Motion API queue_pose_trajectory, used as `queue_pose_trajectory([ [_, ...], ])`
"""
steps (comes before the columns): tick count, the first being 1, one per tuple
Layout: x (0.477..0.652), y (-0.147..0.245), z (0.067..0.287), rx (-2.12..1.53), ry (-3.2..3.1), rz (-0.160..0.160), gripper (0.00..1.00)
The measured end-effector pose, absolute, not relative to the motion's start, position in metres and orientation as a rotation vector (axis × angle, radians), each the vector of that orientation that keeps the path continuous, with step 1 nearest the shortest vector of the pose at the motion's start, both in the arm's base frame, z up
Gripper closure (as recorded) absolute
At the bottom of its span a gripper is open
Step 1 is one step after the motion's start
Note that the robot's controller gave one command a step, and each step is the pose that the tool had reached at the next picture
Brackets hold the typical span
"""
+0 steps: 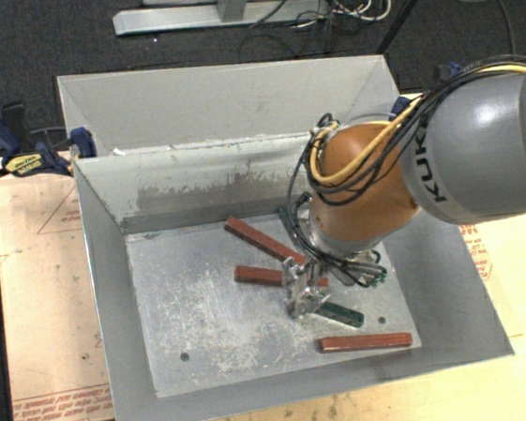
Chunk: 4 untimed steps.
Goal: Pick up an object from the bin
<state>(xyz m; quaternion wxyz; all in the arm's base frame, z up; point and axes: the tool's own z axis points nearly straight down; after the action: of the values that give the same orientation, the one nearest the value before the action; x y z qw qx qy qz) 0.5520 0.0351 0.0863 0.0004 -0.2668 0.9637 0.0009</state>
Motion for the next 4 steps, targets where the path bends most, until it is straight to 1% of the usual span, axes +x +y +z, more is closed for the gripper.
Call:
queue_pose_trajectory([
  [1, 0.552, 0.035, 0.086, -0.839, 3.027, 0.004, 0.00],
  [2, 0.552, 0.035, 0.086, -0.839, 3.027, 0.004, 0.00],
  [3, 0.561, 0.019, 0.097, -0.948, 2.997, 0.009, 0.00],
  [4, 0.526, -0.031, 0.087, -1.167, 2.916, 0.004, 1.00],
])
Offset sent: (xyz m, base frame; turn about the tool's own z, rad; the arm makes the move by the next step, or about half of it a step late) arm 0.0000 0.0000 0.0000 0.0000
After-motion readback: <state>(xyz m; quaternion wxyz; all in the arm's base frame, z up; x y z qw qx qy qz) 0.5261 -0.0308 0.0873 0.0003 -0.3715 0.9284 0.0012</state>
